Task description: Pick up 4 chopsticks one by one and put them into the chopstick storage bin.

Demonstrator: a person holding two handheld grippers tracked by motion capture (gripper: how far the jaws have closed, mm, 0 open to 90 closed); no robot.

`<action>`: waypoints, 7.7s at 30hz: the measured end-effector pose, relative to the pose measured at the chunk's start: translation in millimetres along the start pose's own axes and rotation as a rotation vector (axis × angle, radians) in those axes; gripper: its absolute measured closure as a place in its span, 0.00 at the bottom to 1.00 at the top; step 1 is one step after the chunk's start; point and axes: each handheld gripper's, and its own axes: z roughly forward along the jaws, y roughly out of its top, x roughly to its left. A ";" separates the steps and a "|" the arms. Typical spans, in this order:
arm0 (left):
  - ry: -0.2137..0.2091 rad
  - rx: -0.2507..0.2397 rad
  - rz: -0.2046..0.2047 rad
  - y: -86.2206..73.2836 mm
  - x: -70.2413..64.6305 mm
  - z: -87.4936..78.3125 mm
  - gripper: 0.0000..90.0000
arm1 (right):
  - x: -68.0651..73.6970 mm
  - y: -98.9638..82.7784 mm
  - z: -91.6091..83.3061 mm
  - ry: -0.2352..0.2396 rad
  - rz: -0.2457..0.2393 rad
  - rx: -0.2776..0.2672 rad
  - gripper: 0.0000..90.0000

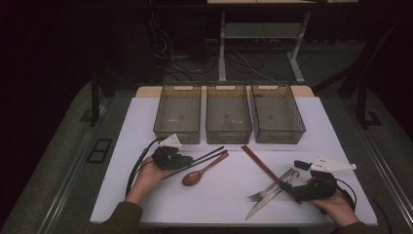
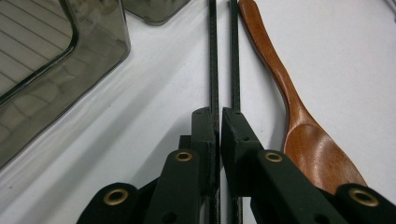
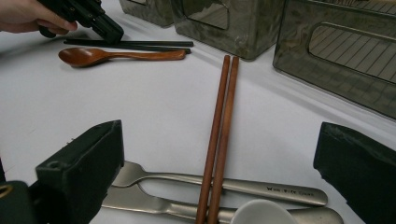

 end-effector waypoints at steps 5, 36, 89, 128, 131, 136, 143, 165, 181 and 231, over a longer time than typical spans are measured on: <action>0.031 0.014 0.034 1.6 -4.9 0.7 0.94 | 0.1 0.0 0.1 0.000 -0.001 0.001 0.02; 0.042 -0.015 0.007 3.0 -0.6 -15.9 0.95 | 0.6 0.0 -0.5 -0.001 0.000 -0.003 0.02; -0.023 -0.114 -0.075 44.8 -9.3 -67.3 0.95 | 4.7 -0.7 19.0 -0.024 -0.016 0.037 0.02; 0.217 -0.162 -0.211 90.8 60.7 -78.5 0.95 | 4.5 -0.8 19.2 -0.025 -0.014 0.033 0.02; 0.243 -0.153 -0.217 94.1 66.9 -77.2 0.95 | 4.4 -0.8 19.2 -0.025 -0.015 0.033 0.02; 0.285 -0.151 -0.250 98.1 75.1 -72.7 0.95 | 4.4 -0.8 18.7 -0.025 -0.015 0.032 0.02; 0.323 -0.152 -0.282 100.2 88.2 -61.4 0.95 | 4.7 -0.7 18.3 -0.024 -0.012 0.031 0.02; 0.373 -0.138 -0.380 85.9 119.5 -27.5 0.95 | 4.4 -0.6 17.3 -0.018 -0.018 0.023 0.02; 0.371 -0.143 -0.390 85.1 120.0 -27.0 0.88 | 4.9 -0.7 17.8 -0.014 -0.017 0.026 0.02; 0.138 -0.235 -0.056 86.1 26.3 -68.2 0.38 | 4.1 -2.0 17.9 -0.026 -0.013 0.037 0.02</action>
